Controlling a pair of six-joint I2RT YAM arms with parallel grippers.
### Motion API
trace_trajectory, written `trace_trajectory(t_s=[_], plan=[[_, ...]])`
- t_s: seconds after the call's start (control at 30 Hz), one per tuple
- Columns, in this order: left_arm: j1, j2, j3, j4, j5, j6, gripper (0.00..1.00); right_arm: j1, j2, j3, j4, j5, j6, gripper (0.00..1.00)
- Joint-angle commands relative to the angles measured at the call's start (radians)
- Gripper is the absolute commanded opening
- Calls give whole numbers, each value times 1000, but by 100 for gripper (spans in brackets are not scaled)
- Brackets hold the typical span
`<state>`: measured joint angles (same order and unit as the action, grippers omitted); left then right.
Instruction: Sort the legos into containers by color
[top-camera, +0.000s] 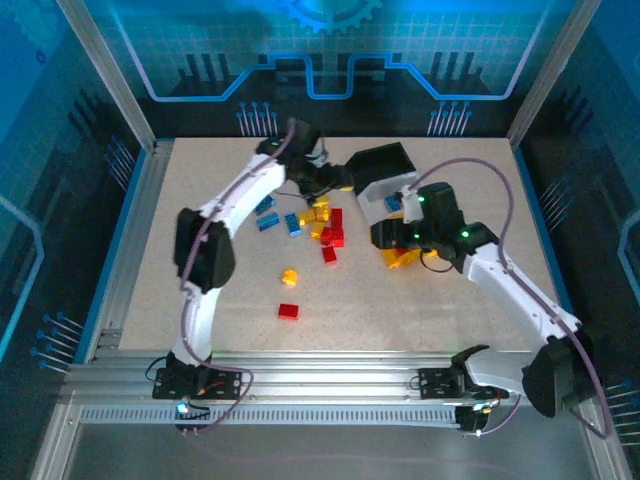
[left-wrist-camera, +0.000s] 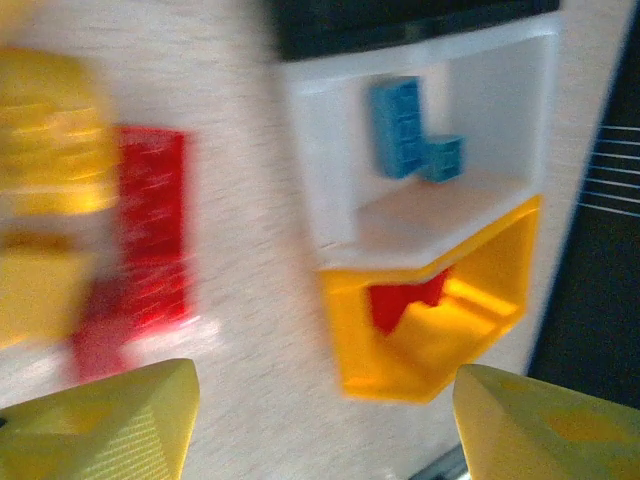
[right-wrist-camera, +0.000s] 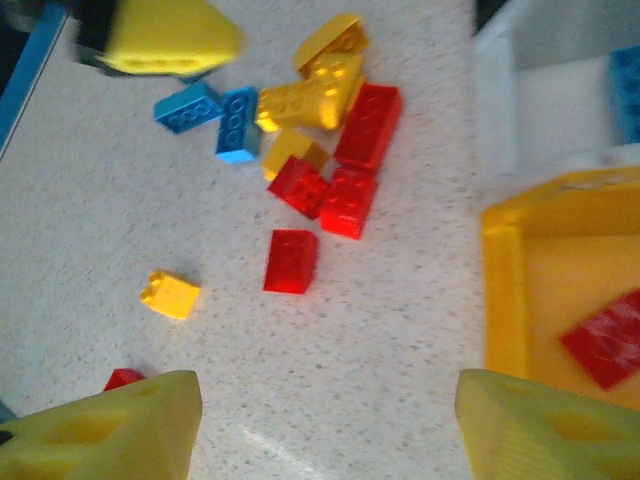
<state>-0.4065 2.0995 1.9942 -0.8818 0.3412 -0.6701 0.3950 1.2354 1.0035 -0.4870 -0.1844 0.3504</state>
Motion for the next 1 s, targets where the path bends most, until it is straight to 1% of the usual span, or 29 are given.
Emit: trace_trajectory(t_s=[0.0, 0.07, 0.13, 0.3, 0.4, 0.6, 0.7, 0.83, 0.97], plan=[[82, -74, -153, -156, -151, 140, 69, 67, 68, 71, 4, 24, -7, 68], [114, -68, -179, -174, -169, 154, 69, 98, 109, 102, 10, 25, -4, 68], [125, -36, -148, -202, -204, 181, 69, 118, 139, 128, 5, 25, -5, 67], [163, 117, 48, -289, -286, 265, 68, 136, 167, 164, -19, 19, -3, 66], [192, 213, 175, -330, -313, 316, 68, 137, 162, 162, -37, 21, -3, 66], [227, 348, 370, -356, -372, 403, 69, 132, 161, 155, -72, 17, -14, 67], [231, 393, 412, -341, -387, 444, 71, 120, 174, 160, -83, 5, -17, 68], [235, 445, 425, -308, -380, 479, 72, 105, 194, 183, -105, -4, -25, 69], [236, 474, 430, -284, -396, 508, 72, 97, 194, 188, -119, -6, -25, 70]])
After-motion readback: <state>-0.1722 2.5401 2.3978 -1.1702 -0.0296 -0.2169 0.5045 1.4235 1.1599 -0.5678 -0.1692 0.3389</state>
